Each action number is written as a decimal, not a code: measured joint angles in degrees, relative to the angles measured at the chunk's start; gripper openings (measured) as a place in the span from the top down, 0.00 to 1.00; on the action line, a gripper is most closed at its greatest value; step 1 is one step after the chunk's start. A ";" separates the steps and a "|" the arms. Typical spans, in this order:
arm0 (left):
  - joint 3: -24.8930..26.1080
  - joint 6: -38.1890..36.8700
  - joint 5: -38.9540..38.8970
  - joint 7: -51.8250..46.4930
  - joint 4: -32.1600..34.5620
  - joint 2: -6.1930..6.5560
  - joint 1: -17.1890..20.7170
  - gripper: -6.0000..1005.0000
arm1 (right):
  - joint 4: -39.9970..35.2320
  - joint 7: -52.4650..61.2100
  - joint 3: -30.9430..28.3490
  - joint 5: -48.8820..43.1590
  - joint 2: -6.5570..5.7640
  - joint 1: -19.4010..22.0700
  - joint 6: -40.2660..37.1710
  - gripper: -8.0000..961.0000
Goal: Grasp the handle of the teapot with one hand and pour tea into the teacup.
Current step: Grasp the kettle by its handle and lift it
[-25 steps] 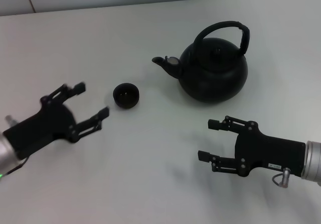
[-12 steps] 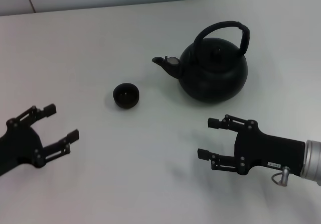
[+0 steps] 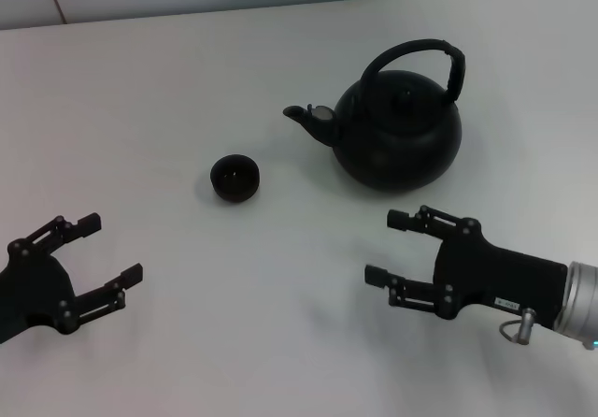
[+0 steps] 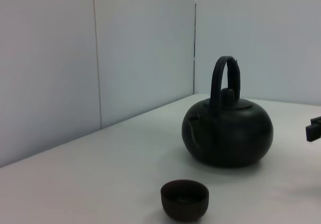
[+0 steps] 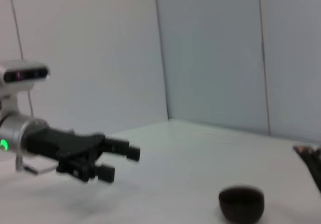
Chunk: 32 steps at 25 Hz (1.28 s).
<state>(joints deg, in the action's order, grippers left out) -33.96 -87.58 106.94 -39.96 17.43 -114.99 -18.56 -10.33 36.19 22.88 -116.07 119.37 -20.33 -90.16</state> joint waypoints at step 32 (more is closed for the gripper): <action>1.85 1.29 -0.32 -1.22 0.07 -0.95 -1.87 0.16 | 31.95 -38.88 -51.44 0.07 0.28 4.90 18.72 0.22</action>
<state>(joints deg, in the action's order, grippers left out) -32.12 -86.29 106.62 -41.18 17.50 -115.93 -20.43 21.62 -2.69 -28.56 -116.00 119.64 -15.44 -71.44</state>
